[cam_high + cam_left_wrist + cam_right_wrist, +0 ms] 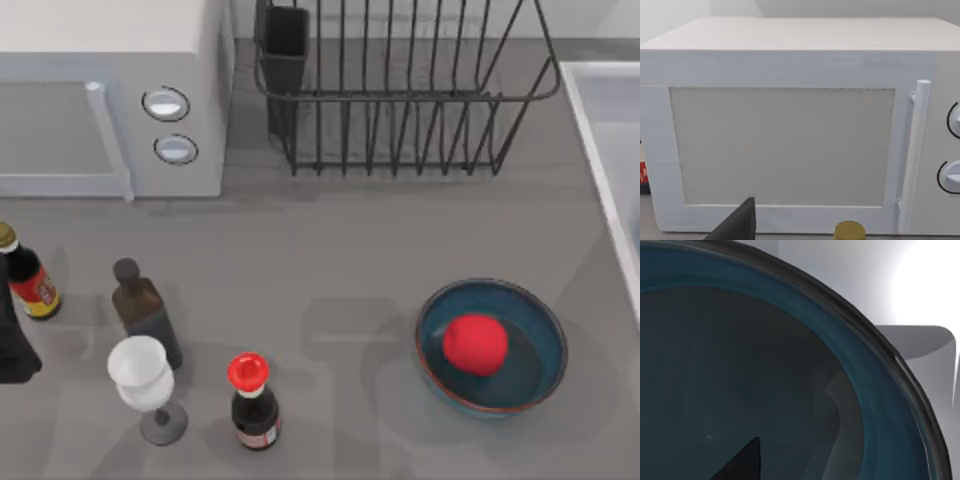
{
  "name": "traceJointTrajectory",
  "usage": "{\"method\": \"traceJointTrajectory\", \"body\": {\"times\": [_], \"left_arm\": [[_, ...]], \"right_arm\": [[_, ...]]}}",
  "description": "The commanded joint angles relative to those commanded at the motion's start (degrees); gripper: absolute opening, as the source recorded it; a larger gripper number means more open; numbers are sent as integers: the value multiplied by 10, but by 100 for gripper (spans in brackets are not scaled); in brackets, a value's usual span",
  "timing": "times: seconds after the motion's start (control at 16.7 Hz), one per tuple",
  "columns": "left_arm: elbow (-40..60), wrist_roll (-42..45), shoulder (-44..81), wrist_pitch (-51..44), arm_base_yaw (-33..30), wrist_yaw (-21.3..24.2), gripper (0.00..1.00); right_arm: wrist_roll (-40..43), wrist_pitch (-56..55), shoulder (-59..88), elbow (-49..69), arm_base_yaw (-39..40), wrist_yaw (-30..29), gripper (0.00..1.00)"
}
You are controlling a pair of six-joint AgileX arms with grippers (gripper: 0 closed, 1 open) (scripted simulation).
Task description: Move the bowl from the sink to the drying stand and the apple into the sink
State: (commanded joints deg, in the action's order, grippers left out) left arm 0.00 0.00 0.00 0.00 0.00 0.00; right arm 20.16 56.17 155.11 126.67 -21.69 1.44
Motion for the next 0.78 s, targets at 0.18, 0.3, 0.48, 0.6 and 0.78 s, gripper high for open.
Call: {"method": "traceJointTrajectory", "body": {"times": [0.18, 0.3, 0.48, 0.6, 0.78], "left_arm": [[0, 0, 0, 0, 0, 0, 100], [0, 0, 0, 0, 0, 0, 100], [0, 0, 0, 0, 0, 0, 100], [0, 0, 0, 0, 0, 0, 100], [0, 0, 0, 0, 0, 0, 100]], "right_arm": [[0, 0, 0, 0, 0, 0, 70], [0, 0, 0, 0, 0, 0, 55], [0, 0, 0, 0, 0, 0, 32], [0, 0, 0, 0, 0, 0, 17], [0, 0, 0, 0, 0, 0, 0]]}}
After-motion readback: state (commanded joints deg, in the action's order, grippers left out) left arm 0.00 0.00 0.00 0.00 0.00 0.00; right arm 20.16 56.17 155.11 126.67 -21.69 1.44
